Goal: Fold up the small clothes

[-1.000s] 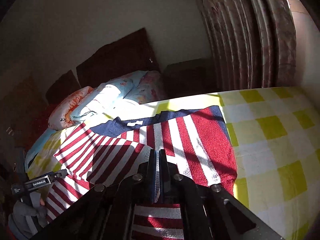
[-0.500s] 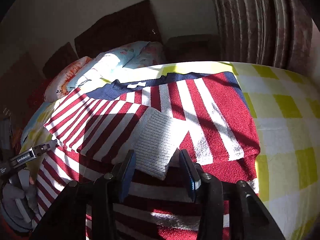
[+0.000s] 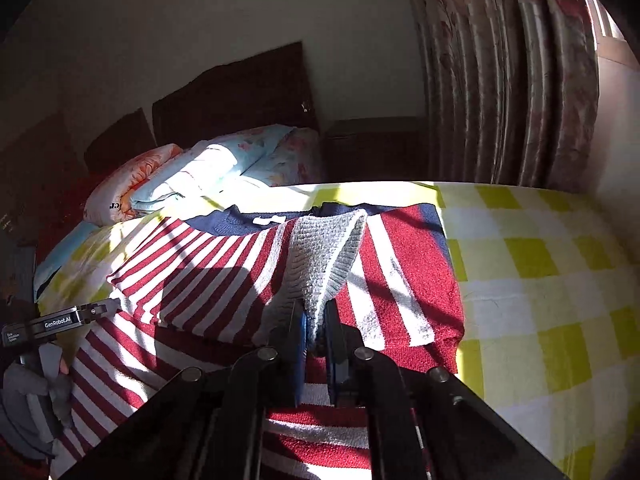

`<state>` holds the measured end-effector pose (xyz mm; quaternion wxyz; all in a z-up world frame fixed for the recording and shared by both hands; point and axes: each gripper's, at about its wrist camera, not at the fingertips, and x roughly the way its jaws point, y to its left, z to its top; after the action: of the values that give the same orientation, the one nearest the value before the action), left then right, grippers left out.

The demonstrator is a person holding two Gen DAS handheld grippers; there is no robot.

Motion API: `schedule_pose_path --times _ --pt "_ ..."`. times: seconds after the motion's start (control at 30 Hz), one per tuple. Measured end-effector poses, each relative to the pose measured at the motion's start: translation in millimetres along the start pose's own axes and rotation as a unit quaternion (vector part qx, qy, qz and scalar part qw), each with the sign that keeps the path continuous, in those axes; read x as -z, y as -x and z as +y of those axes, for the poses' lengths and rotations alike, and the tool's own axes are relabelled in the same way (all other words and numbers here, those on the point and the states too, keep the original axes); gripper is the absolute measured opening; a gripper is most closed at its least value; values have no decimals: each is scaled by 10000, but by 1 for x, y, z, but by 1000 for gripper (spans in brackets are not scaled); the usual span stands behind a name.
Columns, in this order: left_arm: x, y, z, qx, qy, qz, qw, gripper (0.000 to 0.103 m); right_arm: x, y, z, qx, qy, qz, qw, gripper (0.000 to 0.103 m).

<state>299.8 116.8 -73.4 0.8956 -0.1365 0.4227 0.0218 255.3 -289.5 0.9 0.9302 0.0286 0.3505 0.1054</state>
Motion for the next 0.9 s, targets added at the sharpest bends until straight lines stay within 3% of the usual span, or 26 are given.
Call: schedule_pose_path --times 0.17,0.3,0.4,0.5,0.6,0.63,0.77,0.9 --pt "0 0 0 -5 -5 3 10000 103 6 -23 -19 137 -211 558 9981 19" --pt "0 0 -1 -21 -13 3 10000 103 6 -8 -29 656 -594 146 9960 22" --pt "0 0 -2 -36 -25 9 10000 103 0 -7 -7 282 -180 56 9994 22" --pt "0 1 0 3 -2 -5 10000 103 2 -22 19 -46 231 229 9995 22" --pt "-1 6 8 44 236 -51 9997 103 11 -45 27 47 351 659 9972 22" --pt "-3 11 10 39 344 -122 9993 103 12 -40 25 3 311 561 9979 22" --pt "-26 27 -11 688 310 -399 9964 103 14 -38 14 -149 92 587 9981 23" --pt "-47 1 -51 1294 -183 -68 9914 103 13 -39 17 -131 144 606 9980 26"
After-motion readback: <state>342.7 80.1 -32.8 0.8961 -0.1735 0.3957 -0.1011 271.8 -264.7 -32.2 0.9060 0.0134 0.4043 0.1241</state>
